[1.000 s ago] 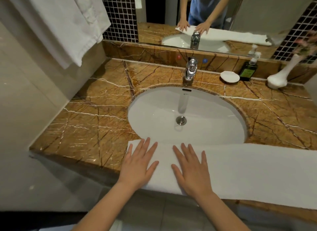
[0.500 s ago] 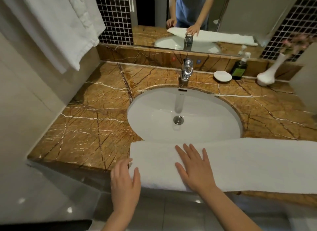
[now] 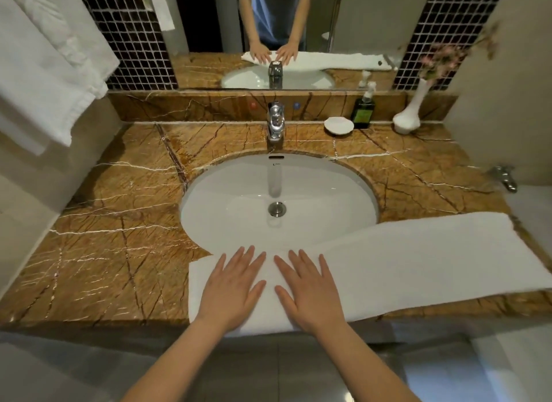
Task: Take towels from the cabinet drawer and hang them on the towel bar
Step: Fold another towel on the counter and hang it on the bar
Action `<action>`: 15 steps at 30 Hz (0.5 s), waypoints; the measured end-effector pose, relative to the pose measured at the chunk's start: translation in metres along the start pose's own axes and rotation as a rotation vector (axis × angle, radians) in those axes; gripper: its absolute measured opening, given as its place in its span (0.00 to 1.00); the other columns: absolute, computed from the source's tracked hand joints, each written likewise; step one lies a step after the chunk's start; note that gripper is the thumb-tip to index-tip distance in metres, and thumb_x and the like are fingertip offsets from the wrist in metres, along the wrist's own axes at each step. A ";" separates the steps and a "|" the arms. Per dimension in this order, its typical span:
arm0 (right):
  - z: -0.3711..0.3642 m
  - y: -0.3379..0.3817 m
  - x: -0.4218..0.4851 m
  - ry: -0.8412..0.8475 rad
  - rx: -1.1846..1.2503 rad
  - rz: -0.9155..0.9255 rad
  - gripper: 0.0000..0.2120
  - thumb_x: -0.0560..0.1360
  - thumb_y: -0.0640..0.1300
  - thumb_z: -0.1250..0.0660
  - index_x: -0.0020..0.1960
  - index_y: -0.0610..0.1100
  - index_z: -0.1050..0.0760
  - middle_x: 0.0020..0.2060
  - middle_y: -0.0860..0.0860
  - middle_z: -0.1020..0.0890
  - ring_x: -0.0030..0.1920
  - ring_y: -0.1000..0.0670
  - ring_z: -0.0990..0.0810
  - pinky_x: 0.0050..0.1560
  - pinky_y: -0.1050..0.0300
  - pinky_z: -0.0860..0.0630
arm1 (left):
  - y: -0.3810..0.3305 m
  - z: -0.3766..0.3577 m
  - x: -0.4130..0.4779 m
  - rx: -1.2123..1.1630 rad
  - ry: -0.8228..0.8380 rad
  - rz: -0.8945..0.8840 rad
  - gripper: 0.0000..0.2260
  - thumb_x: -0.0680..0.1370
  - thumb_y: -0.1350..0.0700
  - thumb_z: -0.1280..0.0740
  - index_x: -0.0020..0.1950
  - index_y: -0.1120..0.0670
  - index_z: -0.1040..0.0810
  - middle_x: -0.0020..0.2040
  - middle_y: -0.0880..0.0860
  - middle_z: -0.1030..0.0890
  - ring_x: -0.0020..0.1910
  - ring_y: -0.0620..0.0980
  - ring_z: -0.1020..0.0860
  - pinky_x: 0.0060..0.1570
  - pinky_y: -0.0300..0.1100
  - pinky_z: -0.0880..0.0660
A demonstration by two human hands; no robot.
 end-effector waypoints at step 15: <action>0.084 -0.150 -0.089 -0.294 0.622 -0.876 0.17 0.80 0.48 0.41 0.68 0.49 0.30 0.66 0.51 0.27 0.65 0.52 0.29 0.66 0.56 0.32 | -0.081 0.037 0.119 -0.209 0.587 -0.083 0.15 0.80 0.45 0.43 0.63 0.47 0.26 0.64 0.48 0.24 0.61 0.48 0.26 0.62 0.41 0.31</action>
Point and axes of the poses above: each hand's wrist, its own x-axis towards the middle knuckle, its own z-axis out of the back of the hand, y = z × x, the point moved 7 cm from there along x, towards the middle knuckle
